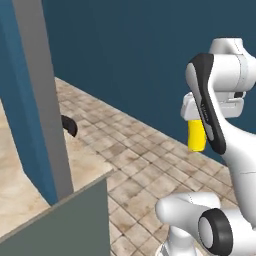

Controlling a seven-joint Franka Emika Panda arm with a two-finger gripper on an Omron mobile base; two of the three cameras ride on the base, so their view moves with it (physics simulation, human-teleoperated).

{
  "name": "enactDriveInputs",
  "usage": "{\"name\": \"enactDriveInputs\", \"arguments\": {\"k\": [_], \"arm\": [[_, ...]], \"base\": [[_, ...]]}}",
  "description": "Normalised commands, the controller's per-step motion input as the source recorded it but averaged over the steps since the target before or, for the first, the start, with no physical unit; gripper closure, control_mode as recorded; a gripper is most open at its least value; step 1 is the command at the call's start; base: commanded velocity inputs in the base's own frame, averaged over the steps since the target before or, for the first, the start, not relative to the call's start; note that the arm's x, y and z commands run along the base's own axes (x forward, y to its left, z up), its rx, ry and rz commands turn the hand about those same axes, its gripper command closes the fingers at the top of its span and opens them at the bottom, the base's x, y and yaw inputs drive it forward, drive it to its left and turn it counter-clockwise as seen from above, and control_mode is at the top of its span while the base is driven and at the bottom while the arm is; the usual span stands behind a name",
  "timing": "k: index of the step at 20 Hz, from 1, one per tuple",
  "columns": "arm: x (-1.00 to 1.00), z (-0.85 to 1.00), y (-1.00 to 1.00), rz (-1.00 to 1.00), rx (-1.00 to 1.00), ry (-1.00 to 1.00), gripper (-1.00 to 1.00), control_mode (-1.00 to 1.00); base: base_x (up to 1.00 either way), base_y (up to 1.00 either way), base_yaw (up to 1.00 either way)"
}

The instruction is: There is a tray on the dining counter. Grab the cup, mug, and pitcher and place them on the tray. The pitcher may be placed next to the tray if it cannot fit the tray.

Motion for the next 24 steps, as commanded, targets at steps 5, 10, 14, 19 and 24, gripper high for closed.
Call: {"name": "enactDriveInputs", "arguments": {"k": [5, 10, 14, 19, 24], "arm": [[0.0, 0.0, 0.0, 0.0, 0.0, 0.0, 1.0, 1.0], [0.0, 0.0, 0.0, 0.0, 0.0, 0.0, 1.0, 1.0], [0.0, 0.0, 0.0, 0.0, 0.0, 0.0, 1.0, 1.0], [0.0, 0.0, 0.0, 0.0, 0.0, 0.0, 1.0, 1.0], [0.0, 0.0, 0.0, 0.0, 0.0, 0.0, 1.0, 1.0]], "base": [[0.79, -1.0, 0.19], [1.0, -1.0, 0.37], [1.0, -1.0, 0.48], [1.0, -1.0, 0.49], [1.0, -0.92, 0.5]]}}
